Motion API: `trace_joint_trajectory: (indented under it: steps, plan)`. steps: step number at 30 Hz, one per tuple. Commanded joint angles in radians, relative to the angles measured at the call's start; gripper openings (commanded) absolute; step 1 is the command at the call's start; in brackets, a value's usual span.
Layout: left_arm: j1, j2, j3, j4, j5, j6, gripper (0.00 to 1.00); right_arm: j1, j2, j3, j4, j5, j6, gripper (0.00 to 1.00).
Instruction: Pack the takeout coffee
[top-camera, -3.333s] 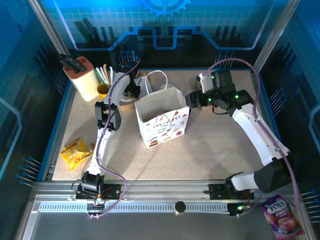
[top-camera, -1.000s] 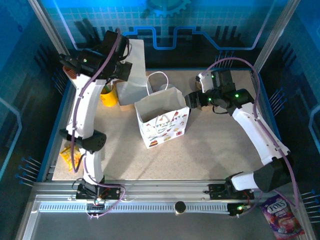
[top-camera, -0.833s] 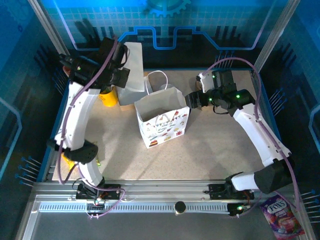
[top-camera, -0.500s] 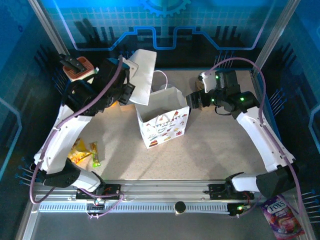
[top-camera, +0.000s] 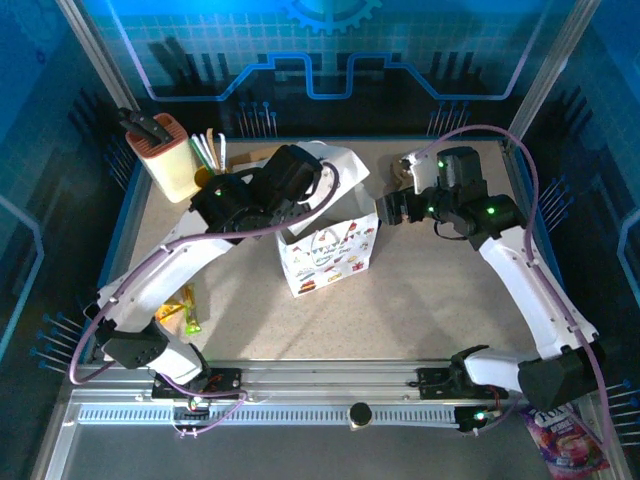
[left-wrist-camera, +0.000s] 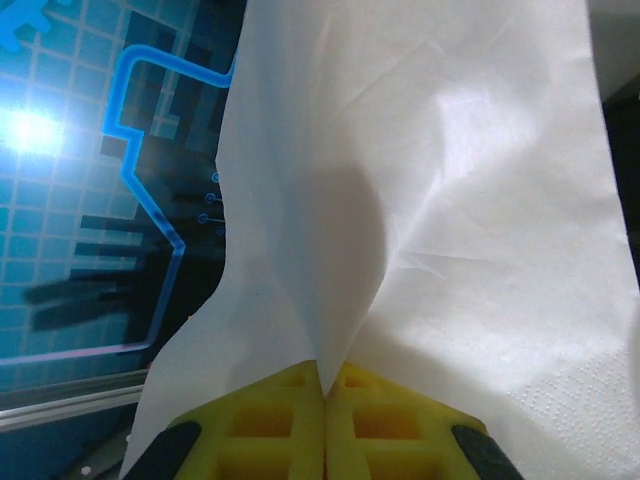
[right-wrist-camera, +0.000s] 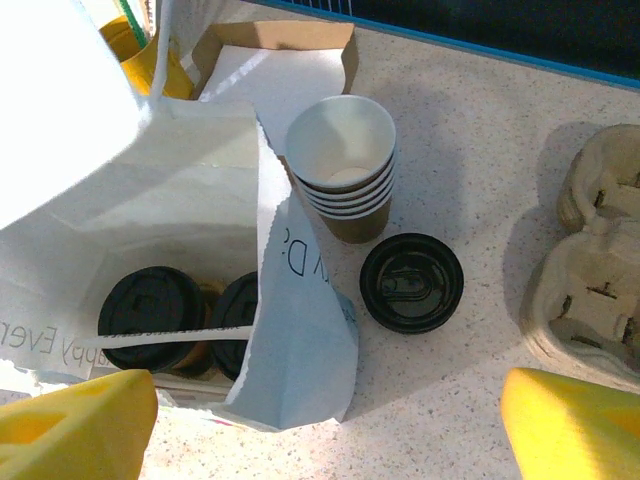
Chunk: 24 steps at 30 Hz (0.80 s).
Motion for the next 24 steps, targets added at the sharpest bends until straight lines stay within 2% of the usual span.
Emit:
trace_joint_trajectory:
  steps: [1,5,12,20,22,24]
  plan:
    - [-0.014,0.008,0.018,0.017,-0.030,0.088,0.08,-0.022,-0.031,-0.011,0.014,-0.025,-0.001,0.90]
    - [-0.027,0.004,-0.048,0.044,-0.039,0.145,0.08,-0.040,-0.043,-0.021,0.020,-0.023,0.005,0.90]
    - [-0.041,0.039,-0.055,-0.012,-0.075,0.160,0.08,-0.059,-0.041,-0.023,0.036,-0.044,0.014,0.90]
    - [-0.061,0.012,-0.111,-0.019,-0.060,0.172,0.12,-0.062,-0.027,-0.025,0.040,-0.053,0.016,0.90]
    - [-0.071,0.019,-0.113,-0.035,-0.047,0.153,0.15,-0.061,-0.026,-0.025,0.040,-0.054,0.016,0.90]
    - [-0.077,0.016,-0.110,-0.043,-0.032,0.130,0.23,-0.061,-0.025,-0.029,0.040,-0.054,0.016,0.90]
